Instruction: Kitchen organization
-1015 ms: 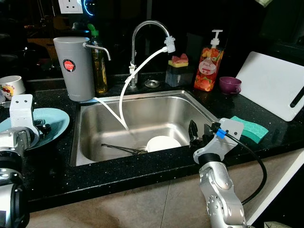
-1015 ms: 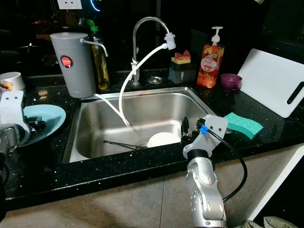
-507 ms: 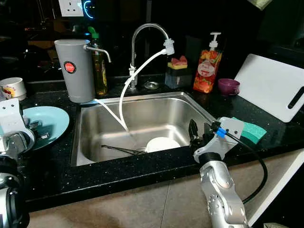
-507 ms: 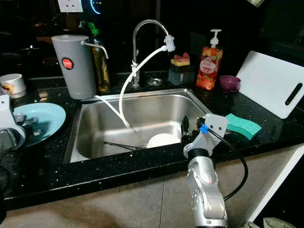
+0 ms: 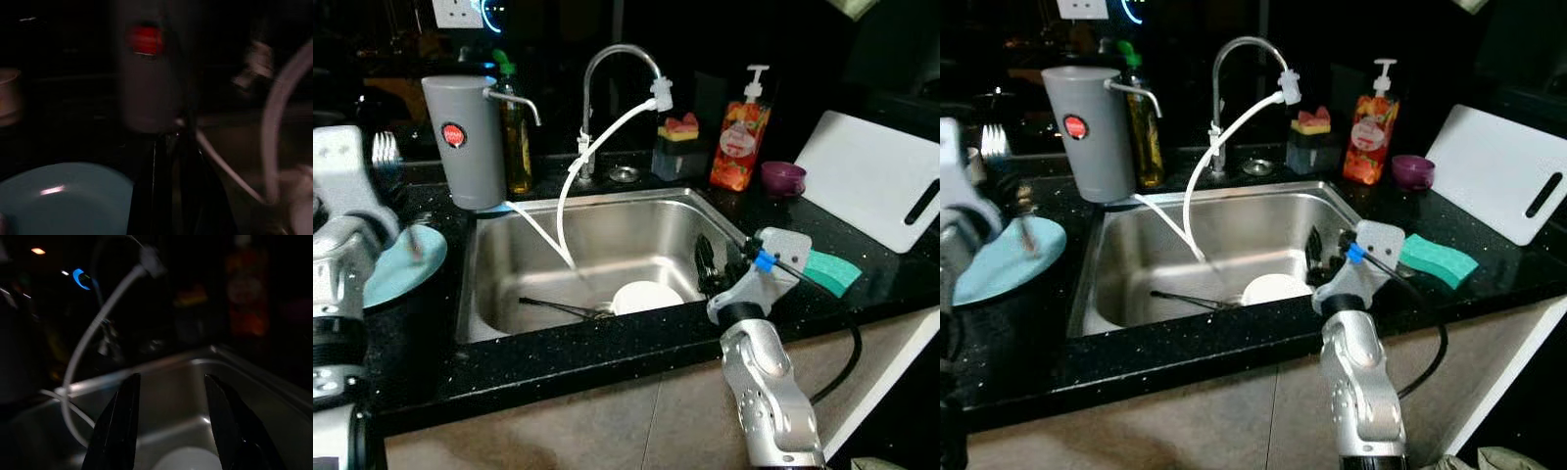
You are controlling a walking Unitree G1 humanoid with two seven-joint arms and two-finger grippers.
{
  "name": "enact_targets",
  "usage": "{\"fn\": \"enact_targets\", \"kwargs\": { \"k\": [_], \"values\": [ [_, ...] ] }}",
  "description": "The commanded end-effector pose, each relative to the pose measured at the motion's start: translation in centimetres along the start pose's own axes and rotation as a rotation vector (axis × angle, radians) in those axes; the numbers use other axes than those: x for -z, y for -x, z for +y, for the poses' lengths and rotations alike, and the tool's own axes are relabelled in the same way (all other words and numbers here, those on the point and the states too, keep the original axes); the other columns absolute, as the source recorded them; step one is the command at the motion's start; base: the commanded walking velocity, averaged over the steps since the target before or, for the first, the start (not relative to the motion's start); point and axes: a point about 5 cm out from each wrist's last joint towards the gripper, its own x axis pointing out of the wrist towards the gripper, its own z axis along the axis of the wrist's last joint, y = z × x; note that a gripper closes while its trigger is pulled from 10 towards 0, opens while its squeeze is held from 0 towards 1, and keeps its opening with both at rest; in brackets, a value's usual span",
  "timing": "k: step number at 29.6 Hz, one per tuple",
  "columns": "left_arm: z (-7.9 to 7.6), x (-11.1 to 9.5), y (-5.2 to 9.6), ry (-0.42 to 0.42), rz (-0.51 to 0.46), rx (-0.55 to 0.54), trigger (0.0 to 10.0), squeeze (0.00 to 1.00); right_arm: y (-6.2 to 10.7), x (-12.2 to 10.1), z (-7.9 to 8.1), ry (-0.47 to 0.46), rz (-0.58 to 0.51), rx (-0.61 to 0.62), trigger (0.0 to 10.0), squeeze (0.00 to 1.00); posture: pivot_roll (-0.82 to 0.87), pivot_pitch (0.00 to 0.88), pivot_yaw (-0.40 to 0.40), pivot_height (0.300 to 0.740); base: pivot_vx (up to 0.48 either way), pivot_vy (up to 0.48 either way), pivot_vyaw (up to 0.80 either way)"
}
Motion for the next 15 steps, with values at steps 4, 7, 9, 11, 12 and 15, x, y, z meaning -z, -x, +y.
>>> {"fn": "enact_targets", "kwargs": {
  "k": [4,7,9,11,12,15],
  "values": [
    [-3.9,2.1,0.0,-0.025,0.080,0.164,10.0,0.00,-0.3,-0.8,1.0,-0.025,-0.022,-0.045,10.0,0.00,0.17,0.078,-0.056,0.740,0.000,0.000,0.00],
    [-8.3,3.4,0.1,-0.065,0.077,0.322,10.0,0.00,-0.6,-1.8,2.7,-0.048,-0.055,-0.148,10.0,0.00,0.15,0.072,-0.052,0.740,0.000,0.000,0.00],
    [-10.1,4.0,-0.3,-0.140,0.049,0.366,10.0,0.00,-1.1,-2.0,3.4,-0.058,-0.055,-0.174,10.0,0.00,0.15,0.064,-0.059,0.740,0.000,0.000,0.00],
    [-10.6,4.0,-0.5,-0.154,0.043,0.379,10.0,0.00,-1.3,-1.9,3.6,-0.061,-0.053,-0.174,10.0,0.00,0.15,0.062,-0.061,0.740,0.000,0.000,0.00],
    [-11.1,4.1,-0.7,-0.165,0.040,0.391,10.0,0.00,-1.4,-1.9,3.7,-0.063,-0.050,-0.175,10.0,0.00,0.15,0.062,-0.061,0.740,0.000,0.000,0.00],
    [-14.0,3.9,-1.4,-0.202,0.001,0.481,10.0,0.00,-2.2,-1.8,5.0,-0.091,-0.045,-0.206,10.0,0.00,0.14,0.051,-0.060,0.740,0.000,0.000,0.00]
  ]
}}
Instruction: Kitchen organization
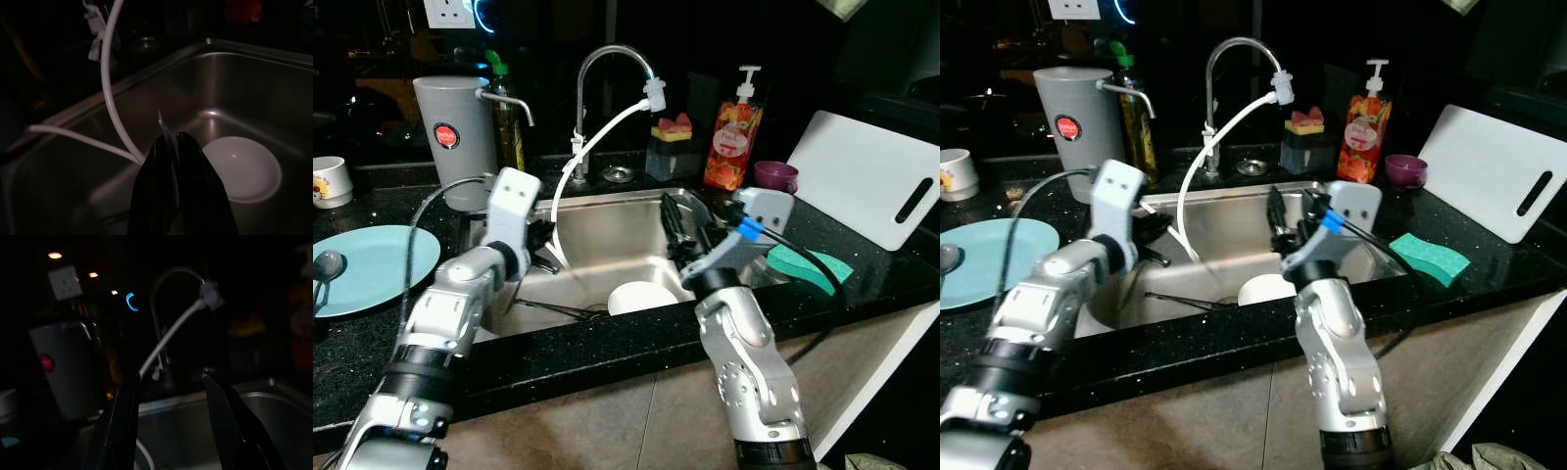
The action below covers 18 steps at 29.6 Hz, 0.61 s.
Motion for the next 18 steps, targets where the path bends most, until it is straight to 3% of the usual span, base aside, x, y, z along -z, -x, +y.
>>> {"fn": "enact_targets", "kwargs": {
  "k": [1,6,10,11,12,15,18],
  "values": [
    [-1.6,-0.6,-1.1,-0.056,-0.031,0.066,10.0,0.00,-0.7,0.3,0.8,-0.023,0.013,-0.025,10.0,0.00,0.14,0.051,-0.060,0.740,0.000,0.000,0.00],
    [-3.8,-1.0,-2.1,-0.134,-0.066,0.159,10.0,0.00,-1.5,1.2,1.5,-0.077,0.053,-0.034,10.0,0.00,0.14,0.047,-0.061,0.740,0.000,0.000,0.00],
    [-4.4,-0.7,-2.8,-0.161,-0.042,0.177,10.0,0.00,-1.8,1.5,1.6,-0.083,0.063,-0.033,10.0,0.00,0.14,0.045,-0.060,0.740,0.000,0.000,0.00],
    [-4.4,0.0,-3.1,-0.172,-0.001,0.169,10.0,0.57,-1.8,1.5,1.6,-0.084,0.064,-0.033,10.0,0.00,0.14,0.045,-0.059,0.740,0.000,0.000,0.00],
    [-4.4,0.8,-3.3,-0.184,0.042,0.165,10.0,1.00,-1.9,1.7,1.5,-0.082,0.068,-0.031,10.0,0.00,0.14,0.045,-0.057,0.740,0.000,0.000,0.00],
    [-4.5,1.9,-3.6,-0.191,0.091,0.174,10.0,1.00,-2.0,2.1,1.4,-0.074,0.079,-0.022,10.0,0.00,0.13,0.046,-0.053,0.740,0.000,0.000,0.00],
    [-4.4,1.3,-3.4,-0.158,0.052,0.174,10.0,1.00,-1.9,2.1,1.3,-0.070,0.078,-0.016,10.0,0.00,0.13,0.049,-0.051,0.740,0.000,0.000,0.00]
  ]
}}
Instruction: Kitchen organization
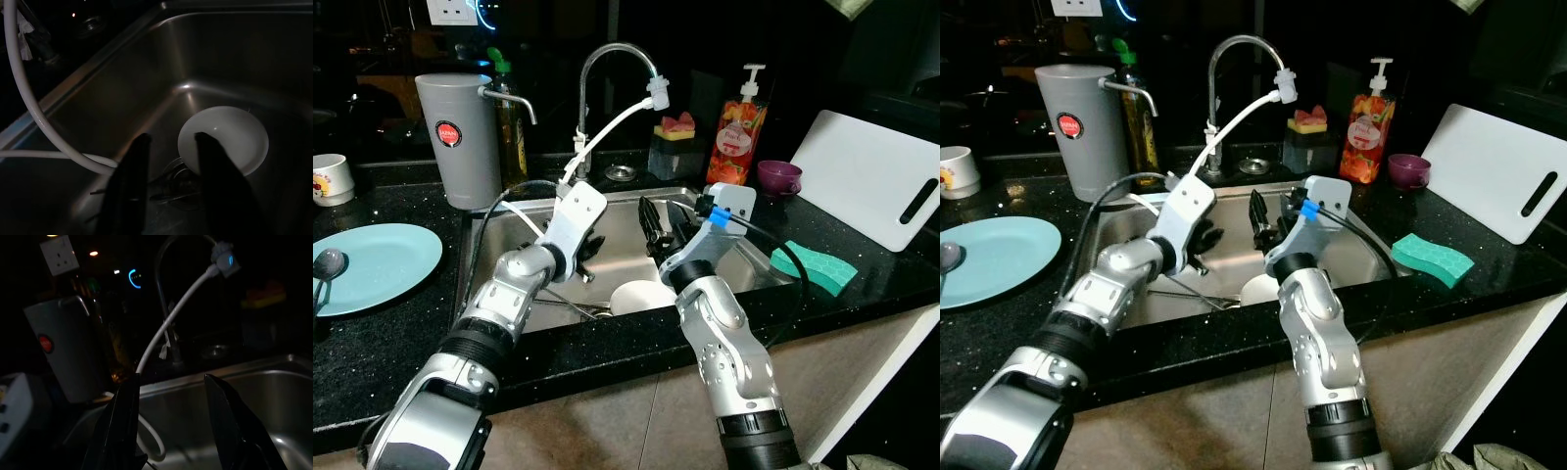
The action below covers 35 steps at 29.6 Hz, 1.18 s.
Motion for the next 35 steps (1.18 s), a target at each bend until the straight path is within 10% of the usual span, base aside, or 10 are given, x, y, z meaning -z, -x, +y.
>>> {"fn": "enact_targets", "kwargs": {
  "k": [1,2,3,4,18,35],
  "values": [
    [-0.1,-0.6,0.0,0.001,-0.032,0.010,10.0,1.00,-0.2,0.0,0.7,-0.022,-0.013,-0.007,10.0,0.00,0.13,0.049,-0.051,0.740,0.000,0.000,0.00],
    [0.3,-0.9,0.2,0.007,-0.043,-0.017,10.0,0.86,-0.2,-0.1,0.6,-0.023,-0.016,-0.003,10.0,0.00,0.13,0.049,-0.051,0.740,0.000,0.000,0.00],
    [0.7,-0.9,0.4,0.008,-0.042,-0.046,10.0,0.20,-0.2,-0.1,0.5,-0.024,-0.020,0.001,10.0,0.00,0.13,0.054,-0.048,0.740,0.000,0.000,0.00],
    [1.2,-0.9,0.6,0.016,-0.030,-0.082,10.0,0.00,-0.1,-0.2,0.4,-0.025,-0.022,0.006,10.0,0.00,0.13,0.054,-0.048,0.740,0.000,0.000,0.00],
    [2.1,-1.3,5.1,0.266,-0.018,-0.330,10.0,0.00,0.2,0.0,0.9,-0.041,-0.022,-0.009,10.0,0.00,0.18,0.096,-0.095,0.740,0.000,0.000,0.00],
    [2.8,-1.2,9.1,0.312,0.041,-0.431,10.0,0.00,0.0,-0.1,1.5,-0.002,-0.005,-0.022,10.0,0.00,0.18,0.111,-0.101,0.740,0.000,0.000,0.00]
  ]
}}
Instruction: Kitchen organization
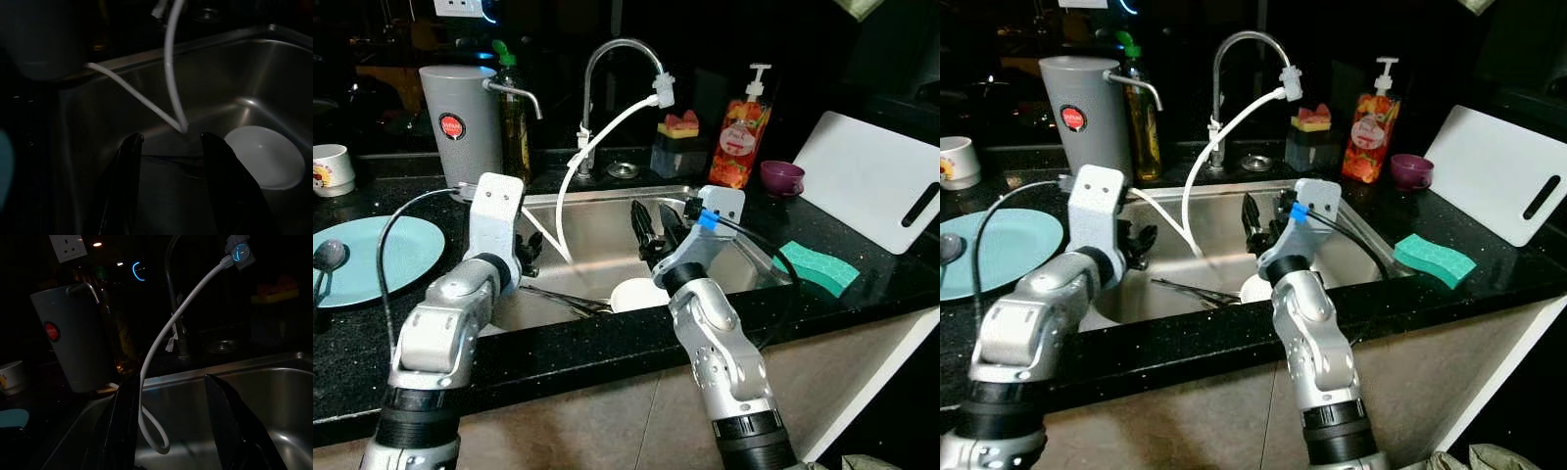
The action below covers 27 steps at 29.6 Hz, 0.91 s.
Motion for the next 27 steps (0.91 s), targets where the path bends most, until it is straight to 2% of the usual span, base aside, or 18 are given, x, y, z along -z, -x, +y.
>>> {"fn": "enact_targets", "kwargs": {
  "k": [1,8,20,27],
  "values": [
    [-0.3,0.2,0.4,-0.006,0.000,-0.003,10.0,0.00,-0.2,-0.3,0.8,-0.016,-0.014,-0.012,10.0,0.00,0.18,0.111,-0.101,0.740,0.000,0.000,0.00],
    [-1.4,-0.2,0.7,-0.020,-0.022,0.019,10.0,0.00,-0.4,-0.6,0.9,-0.017,-0.025,-0.017,10.0,0.00,0.19,0.103,-0.104,0.740,0.000,0.000,0.00],
    [-2.3,-0.2,0.9,-0.045,-0.034,0.040,10.0,0.00,-0.9,-0.9,0.7,-0.014,-0.039,-0.017,10.0,0.00,0.20,0.077,-0.102,0.740,0.000,0.000,0.00],
    [-2.7,-0.1,0.9,-0.067,-0.036,0.045,10.0,0.00,-0.5,-0.3,0.8,-0.013,-0.017,-0.023,10.0,0.00,0.20,0.077,-0.112,0.740,0.000,0.000,0.00]
  ]
}}
